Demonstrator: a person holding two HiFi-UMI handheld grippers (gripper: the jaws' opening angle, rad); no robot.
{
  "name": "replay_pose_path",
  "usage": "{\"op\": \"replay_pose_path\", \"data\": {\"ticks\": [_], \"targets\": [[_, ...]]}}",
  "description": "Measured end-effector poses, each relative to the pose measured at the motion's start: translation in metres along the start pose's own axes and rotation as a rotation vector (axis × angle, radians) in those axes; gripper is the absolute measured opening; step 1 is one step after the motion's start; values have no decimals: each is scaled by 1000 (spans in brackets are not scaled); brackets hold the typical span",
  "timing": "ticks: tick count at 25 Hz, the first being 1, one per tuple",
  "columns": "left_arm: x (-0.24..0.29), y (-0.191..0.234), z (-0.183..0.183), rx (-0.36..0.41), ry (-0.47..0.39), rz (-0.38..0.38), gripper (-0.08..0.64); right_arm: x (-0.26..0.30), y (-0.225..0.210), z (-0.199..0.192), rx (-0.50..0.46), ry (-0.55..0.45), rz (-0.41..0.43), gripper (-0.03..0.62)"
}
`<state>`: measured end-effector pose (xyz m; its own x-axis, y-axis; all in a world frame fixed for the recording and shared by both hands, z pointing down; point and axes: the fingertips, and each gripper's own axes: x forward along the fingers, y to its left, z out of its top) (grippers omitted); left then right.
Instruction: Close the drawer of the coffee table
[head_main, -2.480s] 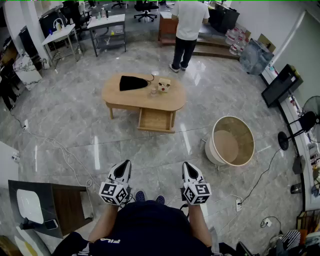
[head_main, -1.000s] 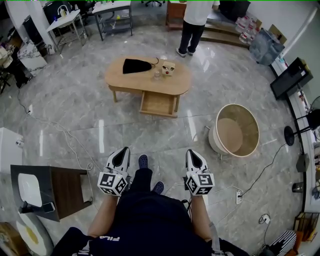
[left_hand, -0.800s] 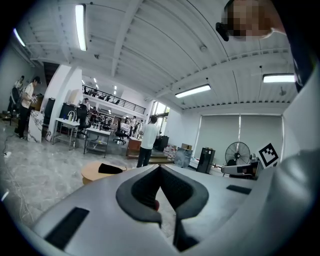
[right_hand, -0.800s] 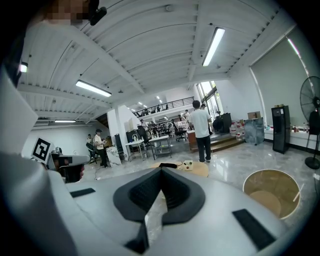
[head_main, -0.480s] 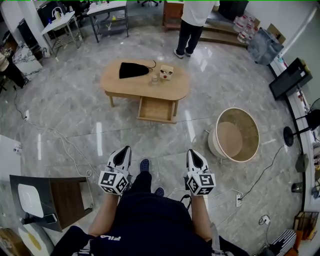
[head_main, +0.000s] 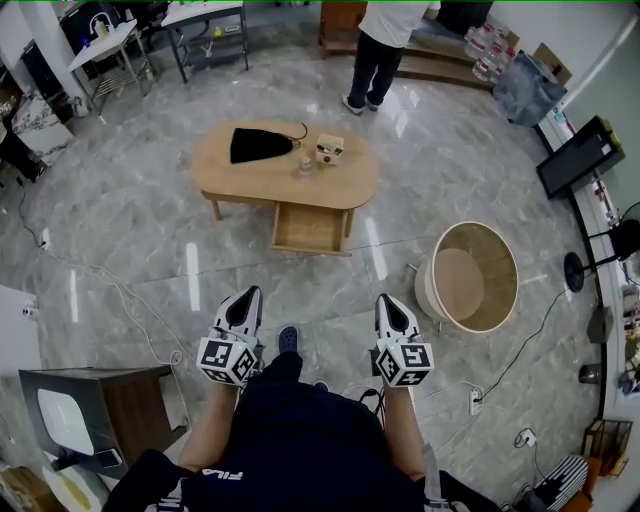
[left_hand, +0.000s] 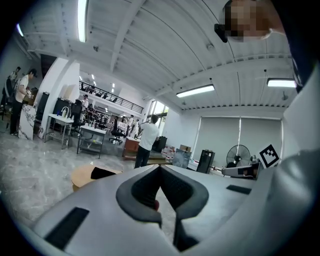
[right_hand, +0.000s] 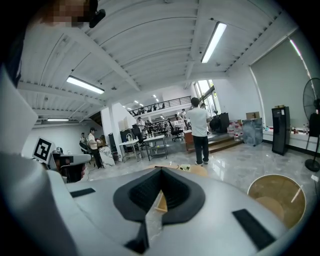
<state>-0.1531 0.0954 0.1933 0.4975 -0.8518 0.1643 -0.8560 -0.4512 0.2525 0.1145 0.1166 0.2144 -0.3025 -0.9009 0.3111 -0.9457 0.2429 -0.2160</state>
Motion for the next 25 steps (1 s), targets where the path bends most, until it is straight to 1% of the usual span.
{"op": "replay_pose_path", "data": {"ticks": [8,16,19,25], "targets": [[51,38,18,1,13,-43,25,54,-3,23,6,-4,-34,26],[90,72,39,14,19,-107,25,93,-1,44,24,-39,-88,27],[100,78,42,23,28,-131,25,100,-2,45,43,-46,-106,26],[119,79,41,16,46,-145,25,108,-8,44,61,-29,-108,26]]}}
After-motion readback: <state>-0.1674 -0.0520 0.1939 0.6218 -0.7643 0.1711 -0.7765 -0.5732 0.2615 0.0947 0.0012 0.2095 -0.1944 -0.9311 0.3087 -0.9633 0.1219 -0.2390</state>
